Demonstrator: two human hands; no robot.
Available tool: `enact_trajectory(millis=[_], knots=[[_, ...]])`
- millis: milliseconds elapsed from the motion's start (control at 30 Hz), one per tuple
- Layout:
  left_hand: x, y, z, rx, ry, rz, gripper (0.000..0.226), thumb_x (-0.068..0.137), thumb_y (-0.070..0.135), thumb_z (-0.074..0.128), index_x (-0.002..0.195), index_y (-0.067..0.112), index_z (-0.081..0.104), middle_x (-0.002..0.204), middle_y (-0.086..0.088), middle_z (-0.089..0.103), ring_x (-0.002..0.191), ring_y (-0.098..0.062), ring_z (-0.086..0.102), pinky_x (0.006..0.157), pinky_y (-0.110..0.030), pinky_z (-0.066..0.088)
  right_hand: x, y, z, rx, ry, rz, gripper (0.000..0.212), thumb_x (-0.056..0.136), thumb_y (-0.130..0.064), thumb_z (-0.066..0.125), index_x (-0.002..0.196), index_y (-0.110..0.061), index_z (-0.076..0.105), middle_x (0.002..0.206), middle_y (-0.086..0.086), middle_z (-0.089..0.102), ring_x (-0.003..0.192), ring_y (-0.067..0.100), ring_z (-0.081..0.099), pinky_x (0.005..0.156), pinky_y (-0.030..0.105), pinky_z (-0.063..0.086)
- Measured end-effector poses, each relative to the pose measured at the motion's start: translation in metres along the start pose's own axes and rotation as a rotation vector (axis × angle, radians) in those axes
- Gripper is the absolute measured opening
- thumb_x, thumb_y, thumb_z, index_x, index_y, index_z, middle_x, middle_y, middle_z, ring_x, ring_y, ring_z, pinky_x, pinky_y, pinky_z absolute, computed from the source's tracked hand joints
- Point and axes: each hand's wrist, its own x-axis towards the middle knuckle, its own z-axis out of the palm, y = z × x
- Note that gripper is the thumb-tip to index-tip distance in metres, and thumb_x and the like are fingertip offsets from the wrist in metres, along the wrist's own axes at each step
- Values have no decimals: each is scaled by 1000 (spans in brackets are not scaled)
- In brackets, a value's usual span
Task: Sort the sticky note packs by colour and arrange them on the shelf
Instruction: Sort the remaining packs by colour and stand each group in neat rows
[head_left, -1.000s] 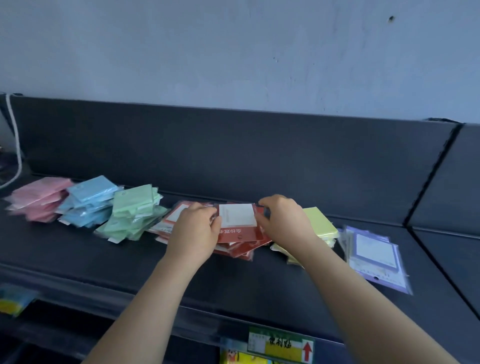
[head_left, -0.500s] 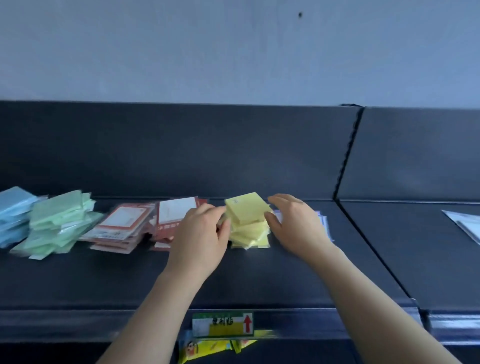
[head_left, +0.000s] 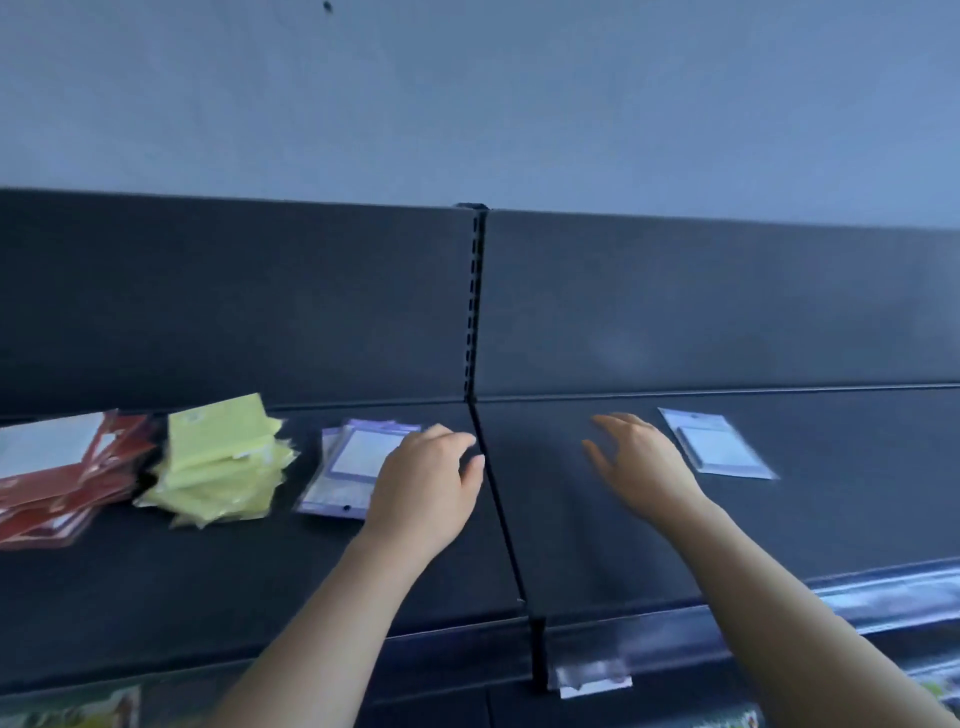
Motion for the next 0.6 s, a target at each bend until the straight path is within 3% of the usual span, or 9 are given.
enact_trajectory(millis=[167,267,333,367,433,500,533,600], knots=[[20,49,52,38,-126,-29,32,98,36,47,122,20,62,118,5,59,108,-17,52,86,-29,45,16,107,0,-82,-100,181,39,97,-39,41,125,-12,51,135,8,48,129,29,41,102,38,34],[28,65,73,55,-162,-57,32,98,36,48,121,18,62,119,4,59,109,-18,52,86,-31,46,20,139,0,-67,-151,184,23,98,-36,35,95,-18,50,109,3,53,116,28,48,92,39,40],[33,73,83,51,-168,-82,34,98,36,48,124,19,61,119,4,58,110,-17,51,86,-29,46,23,144,-2,46,-137,108,24,96,-27,39,82,-14,53,94,-1,59,102,29,56,81,39,45],[34,75,86,53,-171,-92,35,97,37,49,125,19,60,120,4,58,111,-17,51,86,-29,46,26,144,-1,124,-130,75,22,94,-24,44,83,-14,61,95,-4,63,101,27,58,80,37,46],[38,80,92,70,-181,-102,37,97,39,49,128,19,58,124,4,56,114,-17,50,88,-29,45,28,139,-6,276,-169,53,23,86,-27,59,106,-21,70,116,-13,61,115,15,53,89,29,42],[42,83,95,94,-189,-118,39,97,40,49,130,19,57,128,3,54,118,-18,48,90,-29,44,32,138,-8,303,-243,117,55,72,-48,69,122,-26,60,132,-11,47,131,14,38,97,32,38],[44,83,96,110,-192,-131,40,97,40,48,130,19,57,129,3,54,119,-19,47,90,-30,44,33,137,-10,262,-286,162,62,67,-56,71,118,-23,58,130,-7,48,128,19,40,94,35,41],[45,82,96,164,-191,-140,39,97,41,48,127,18,58,129,2,54,117,-21,48,92,-31,43,32,134,-12,247,-339,186,56,63,-59,74,98,-21,54,107,-3,57,101,20,54,73,31,44]])
